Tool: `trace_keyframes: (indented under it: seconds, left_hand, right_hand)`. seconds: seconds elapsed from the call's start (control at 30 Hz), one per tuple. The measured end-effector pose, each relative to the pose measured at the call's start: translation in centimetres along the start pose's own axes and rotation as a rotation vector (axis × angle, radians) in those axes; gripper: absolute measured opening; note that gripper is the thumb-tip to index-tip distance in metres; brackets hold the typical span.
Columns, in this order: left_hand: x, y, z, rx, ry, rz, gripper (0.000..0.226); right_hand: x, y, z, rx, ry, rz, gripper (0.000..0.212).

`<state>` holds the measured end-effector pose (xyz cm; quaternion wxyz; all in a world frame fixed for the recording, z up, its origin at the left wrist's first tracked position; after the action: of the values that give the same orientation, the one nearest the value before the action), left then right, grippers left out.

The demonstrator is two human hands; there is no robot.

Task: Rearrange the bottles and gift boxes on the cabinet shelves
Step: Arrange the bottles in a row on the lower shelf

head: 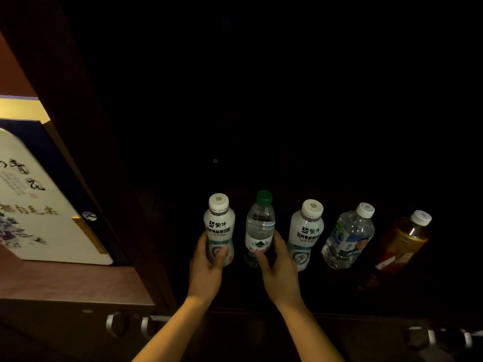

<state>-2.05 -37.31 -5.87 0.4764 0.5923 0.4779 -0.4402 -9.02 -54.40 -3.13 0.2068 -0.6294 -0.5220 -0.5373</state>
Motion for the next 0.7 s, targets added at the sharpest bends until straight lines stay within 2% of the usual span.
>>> trace_keyframes:
  seconds: [0.47, 0.53, 0.6, 0.7]
  left_hand:
    - [-0.2, -0.2, 1.4, 0.029, 0.038, 0.086, 0.056]
    - [0.0, -0.1, 1.4, 0.026, 0.037, 0.086, 0.058]
    - [0.1, -0.1, 1.4, 0.026, 0.035, 0.089, 0.059]
    - [0.3, 0.0, 1.4, 0.024, 0.037, 0.103, 0.058]
  right_hand:
    - [-0.2, 0.0, -0.2, 0.014, 0.025, 0.031, 0.06]
    - [-0.3, -0.5, -0.6, 0.012, 0.023, 0.083, 0.063]
    - [-0.5, -1.7, -1.7, -0.049, 0.013, 0.143, 0.056]
    - [-0.5, -3.9, -4.9, -0.293, -0.039, 0.06, 0.029]
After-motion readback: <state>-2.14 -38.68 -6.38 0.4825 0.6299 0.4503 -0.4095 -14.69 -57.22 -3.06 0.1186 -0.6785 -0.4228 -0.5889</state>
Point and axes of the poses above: each hand's wrist, its own y-axis towards the middle knuckle, its own z-axis out of the palm, x = y × z, the point moved 3 cm from there along y, towards the middle knuckle
